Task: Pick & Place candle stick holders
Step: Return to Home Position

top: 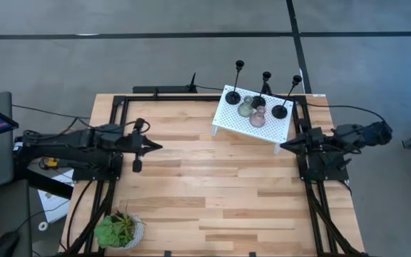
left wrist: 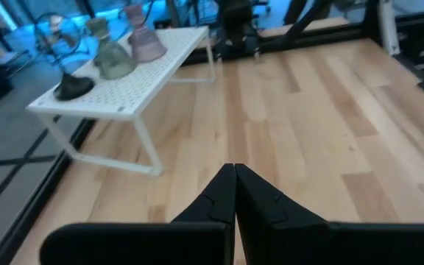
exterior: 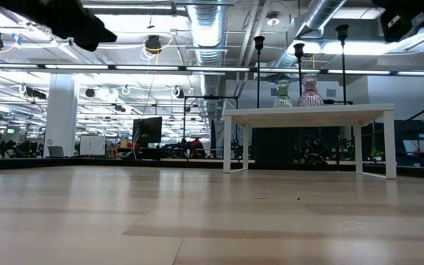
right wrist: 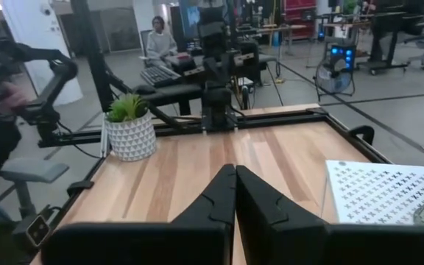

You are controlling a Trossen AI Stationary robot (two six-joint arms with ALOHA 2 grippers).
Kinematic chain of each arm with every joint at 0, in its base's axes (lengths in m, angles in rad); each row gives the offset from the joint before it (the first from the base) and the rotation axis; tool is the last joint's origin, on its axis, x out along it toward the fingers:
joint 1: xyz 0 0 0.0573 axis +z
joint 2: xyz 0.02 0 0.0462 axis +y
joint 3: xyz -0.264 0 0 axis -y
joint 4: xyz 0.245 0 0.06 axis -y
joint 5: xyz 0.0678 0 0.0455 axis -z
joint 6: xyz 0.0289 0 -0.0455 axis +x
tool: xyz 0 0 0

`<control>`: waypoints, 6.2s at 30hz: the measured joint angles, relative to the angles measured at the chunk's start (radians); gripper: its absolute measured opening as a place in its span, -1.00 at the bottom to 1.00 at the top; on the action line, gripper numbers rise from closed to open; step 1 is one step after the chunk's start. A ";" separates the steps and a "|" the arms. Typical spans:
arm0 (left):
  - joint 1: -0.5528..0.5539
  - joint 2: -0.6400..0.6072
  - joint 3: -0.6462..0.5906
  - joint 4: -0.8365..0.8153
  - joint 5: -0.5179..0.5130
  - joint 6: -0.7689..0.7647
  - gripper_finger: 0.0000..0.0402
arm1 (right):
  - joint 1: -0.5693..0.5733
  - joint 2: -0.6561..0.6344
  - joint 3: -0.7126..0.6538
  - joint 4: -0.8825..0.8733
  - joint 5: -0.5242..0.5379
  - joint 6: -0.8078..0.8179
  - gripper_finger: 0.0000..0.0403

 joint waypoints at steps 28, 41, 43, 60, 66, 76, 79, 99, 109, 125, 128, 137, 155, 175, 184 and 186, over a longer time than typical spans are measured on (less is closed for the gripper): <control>0.000 -0.276 -0.337 0.239 0.214 -0.109 -0.98 | 0.060 -0.182 -0.058 -0.044 0.054 -0.021 -1.00; 0.000 -0.275 -0.337 0.270 0.208 -0.087 -0.98 | 0.045 -0.166 -0.263 0.374 -0.097 -0.266 -1.00; 0.000 -0.275 -0.337 0.271 0.208 -0.088 -0.98 | 0.022 -0.168 -0.273 0.401 -0.080 -0.257 -1.00; 0.000 -0.270 -0.337 0.289 0.189 -0.083 -0.97 | -0.223 -0.168 -0.317 0.482 -0.186 -0.288 -1.00; 0.000 -0.270 -0.337 0.291 0.189 -0.083 -0.96 | -0.325 -0.168 -0.317 0.438 -0.298 -0.212 -1.00; 0.000 -0.273 -0.338 0.323 0.185 -0.079 -0.96 | -0.360 -0.183 -0.269 0.342 -0.341 -0.172 -1.00; 0.000 -0.273 -0.338 0.323 0.181 -0.079 -0.96 | -0.360 -0.183 -0.253 0.344 -0.340 -0.180 -1.00; 0.000 -0.272 -0.338 0.321 0.182 -0.082 -0.96 | -0.358 -0.183 -0.450 0.372 -0.260 -0.201 -1.00; 0.000 -0.272 -0.337 0.324 0.182 -0.083 -0.96 | -0.360 -0.183 -0.452 0.267 -0.255 -0.199 -1.00; 0.000 -0.364 -0.360 0.207 0.149 -0.105 -0.96 | -0.360 -0.183 -0.451 0.218 -0.258 -0.138 -1.00; 0.000 -0.359 -0.398 0.207 0.151 -0.103 -0.96 | -0.360 -0.182 -0.451 0.217 -0.260 -0.138 -1.00; 0.000 -0.349 -0.457 0.208 0.152 -0.150 -0.96 | -0.359 -0.182 -0.451 0.217 -0.261 -0.138 -1.00; 0.000 -0.184 -0.457 0.226 0.152 -0.159 -0.96 | -0.359 -0.181 -0.451 0.216 -0.261 -0.138 -1.00; 0.000 -0.030 -0.457 0.243 0.152 -0.159 -0.96 | -0.359 -0.181 -0.451 0.216 -0.261 -0.138 -1.00; 0.000 -0.009 -0.457 0.253 0.152 -0.159 -0.96 | -0.359 -0.181 -0.451 0.216 -0.261 -0.138 -1.00; 0.000 -0.009 -0.457 0.254 0.152 -0.159 -0.96 | -0.359 -0.181 -0.451 0.216 -0.261 -0.138 -1.00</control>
